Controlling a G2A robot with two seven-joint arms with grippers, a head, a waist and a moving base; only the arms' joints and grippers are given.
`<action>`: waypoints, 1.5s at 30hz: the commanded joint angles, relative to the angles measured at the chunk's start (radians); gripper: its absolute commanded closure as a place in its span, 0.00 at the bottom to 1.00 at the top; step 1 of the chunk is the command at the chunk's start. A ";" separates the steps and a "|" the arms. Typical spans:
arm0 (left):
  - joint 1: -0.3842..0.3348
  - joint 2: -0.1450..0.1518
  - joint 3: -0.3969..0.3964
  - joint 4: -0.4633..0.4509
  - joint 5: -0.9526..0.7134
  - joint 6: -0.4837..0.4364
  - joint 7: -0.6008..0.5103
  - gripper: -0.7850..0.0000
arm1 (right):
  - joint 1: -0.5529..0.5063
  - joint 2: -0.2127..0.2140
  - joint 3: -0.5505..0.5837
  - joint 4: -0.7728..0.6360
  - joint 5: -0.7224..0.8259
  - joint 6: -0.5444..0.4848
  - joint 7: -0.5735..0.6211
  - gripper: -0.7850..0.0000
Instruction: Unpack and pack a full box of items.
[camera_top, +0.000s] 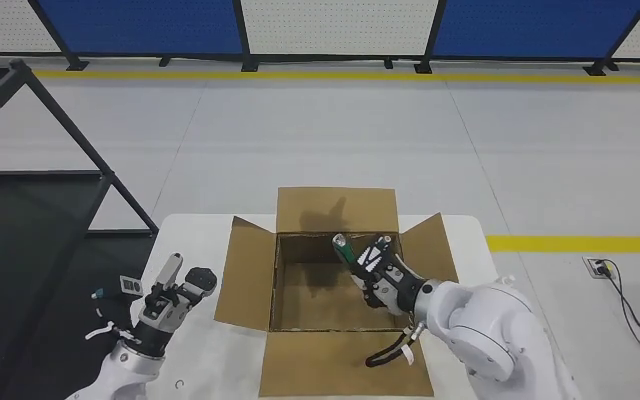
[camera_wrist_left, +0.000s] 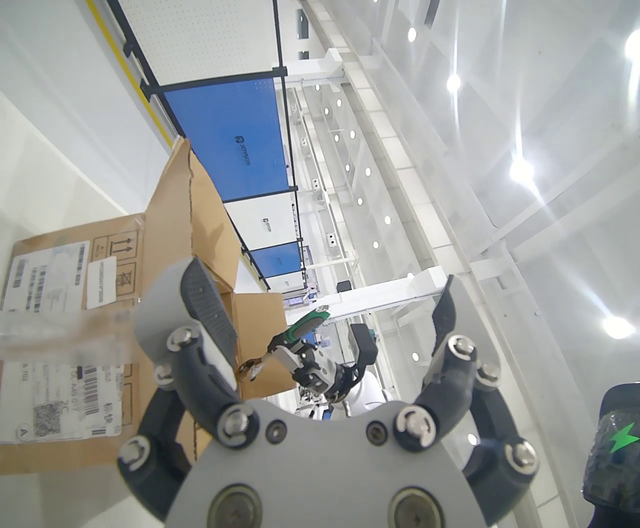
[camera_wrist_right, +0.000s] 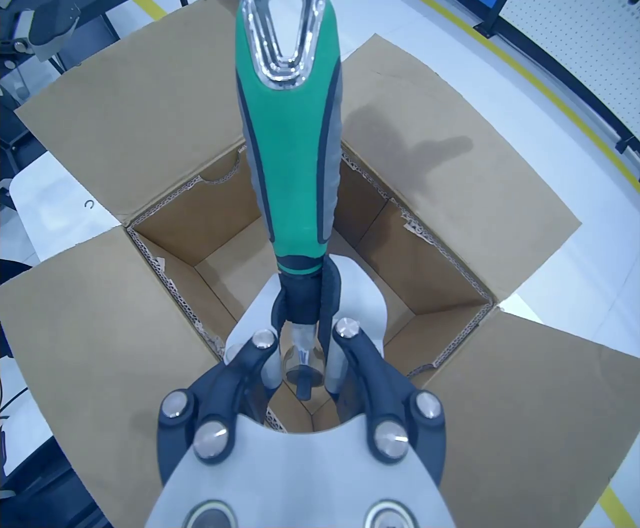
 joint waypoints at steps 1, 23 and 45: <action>0.000 0.000 0.008 0.002 0.011 0.000 -0.002 0.00 | -0.014 0.001 -0.003 -0.007 -0.005 0.004 -0.024 1.00; -0.020 0.000 -0.020 -0.015 -0.044 -0.040 0.017 0.00 | -0.360 0.056 0.685 -0.423 0.375 0.116 -0.023 1.00; -0.050 0.000 -0.031 -0.034 -0.066 -0.034 0.031 0.00 | -0.833 0.063 0.953 -0.298 0.584 0.208 0.039 1.00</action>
